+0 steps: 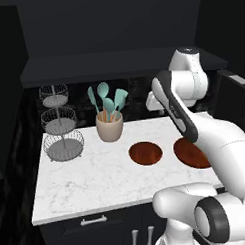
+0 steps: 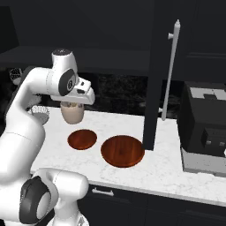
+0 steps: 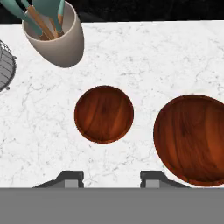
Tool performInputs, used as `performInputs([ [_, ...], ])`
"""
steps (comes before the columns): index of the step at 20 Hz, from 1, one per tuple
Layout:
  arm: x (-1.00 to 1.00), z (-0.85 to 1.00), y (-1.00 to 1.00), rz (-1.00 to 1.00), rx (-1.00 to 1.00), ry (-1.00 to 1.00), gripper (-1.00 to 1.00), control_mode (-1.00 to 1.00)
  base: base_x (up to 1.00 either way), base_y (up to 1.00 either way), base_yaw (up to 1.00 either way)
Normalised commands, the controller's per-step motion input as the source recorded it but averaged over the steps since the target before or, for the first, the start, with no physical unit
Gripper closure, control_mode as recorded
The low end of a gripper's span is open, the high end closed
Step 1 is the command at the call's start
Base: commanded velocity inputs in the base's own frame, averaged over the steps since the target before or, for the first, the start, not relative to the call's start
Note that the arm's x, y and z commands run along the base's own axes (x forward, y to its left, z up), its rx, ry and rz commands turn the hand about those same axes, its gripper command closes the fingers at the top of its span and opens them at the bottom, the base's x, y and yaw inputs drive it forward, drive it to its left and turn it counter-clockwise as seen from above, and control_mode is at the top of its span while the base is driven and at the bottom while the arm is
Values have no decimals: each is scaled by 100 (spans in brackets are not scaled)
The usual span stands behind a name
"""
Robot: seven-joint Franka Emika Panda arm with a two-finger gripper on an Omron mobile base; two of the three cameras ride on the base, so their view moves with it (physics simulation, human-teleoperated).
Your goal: Pick up the bowls on the counter and stack them on top of one another in the open cabinet. Place the smaller bowl on top of the larger bowl.
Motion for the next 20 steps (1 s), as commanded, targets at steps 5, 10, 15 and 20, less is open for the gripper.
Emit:
performInputs([
  [5, -37, -9, 4, -6, 0, 0, -100, -100, 0, 0, 0],
  [10, -45, -70, 22, -50, 0, 3, -100, -100, 0, 0, 0],
  [15, -10, -100, 2, -71, 4, 24, -100, -100, 0, 0, 0],
  [20, 22, -95, -15, -61, 15, 43, -100, -100, 0, 0, 0],
])
